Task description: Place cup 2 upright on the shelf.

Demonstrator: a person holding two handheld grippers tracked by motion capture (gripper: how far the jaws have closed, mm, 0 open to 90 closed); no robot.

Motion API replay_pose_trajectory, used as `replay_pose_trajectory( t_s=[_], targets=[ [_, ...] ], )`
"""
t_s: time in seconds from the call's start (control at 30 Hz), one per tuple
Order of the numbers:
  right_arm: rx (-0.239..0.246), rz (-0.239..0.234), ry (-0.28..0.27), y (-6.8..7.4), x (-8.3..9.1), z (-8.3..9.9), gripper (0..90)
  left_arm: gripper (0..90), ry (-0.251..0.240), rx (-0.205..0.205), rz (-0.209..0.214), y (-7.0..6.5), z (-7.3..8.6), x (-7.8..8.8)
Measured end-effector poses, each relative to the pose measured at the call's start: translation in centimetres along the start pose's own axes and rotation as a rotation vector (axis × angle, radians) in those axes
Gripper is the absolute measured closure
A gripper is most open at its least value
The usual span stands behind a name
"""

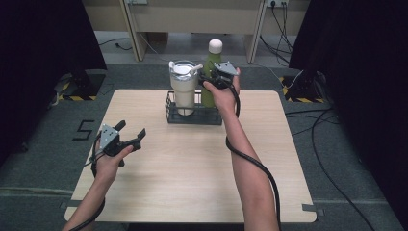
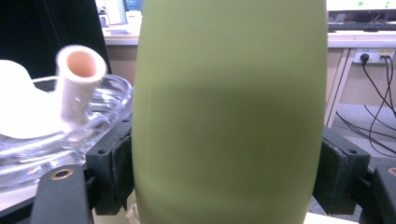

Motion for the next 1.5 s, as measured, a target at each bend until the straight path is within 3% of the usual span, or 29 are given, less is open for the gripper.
replay_pose_trajectory(
  t_s=[1.13,1.5],
  targets=[
    [0.002,0.016,0.071,-0.3,-1.1,3.9,21.9,11.0,0.015,0.009,0.02,-0.7,0.6,-0.3],
    [0.015,0.006,0.053,0.0,-0.7,4.2,21.1,11.2,0.021,0.007,0.022,-0.8,0.7,-0.2]
  ],
)
Point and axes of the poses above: each handheld gripper's, and its own axes: x roughly backward along the jaws, z roughly out of its underside, y roughly to its left, the point moved 6 cm from there along -x, roughly forward along the jaws, and after that the axes turned 7 degrees about -y, right-handed, at the moved point
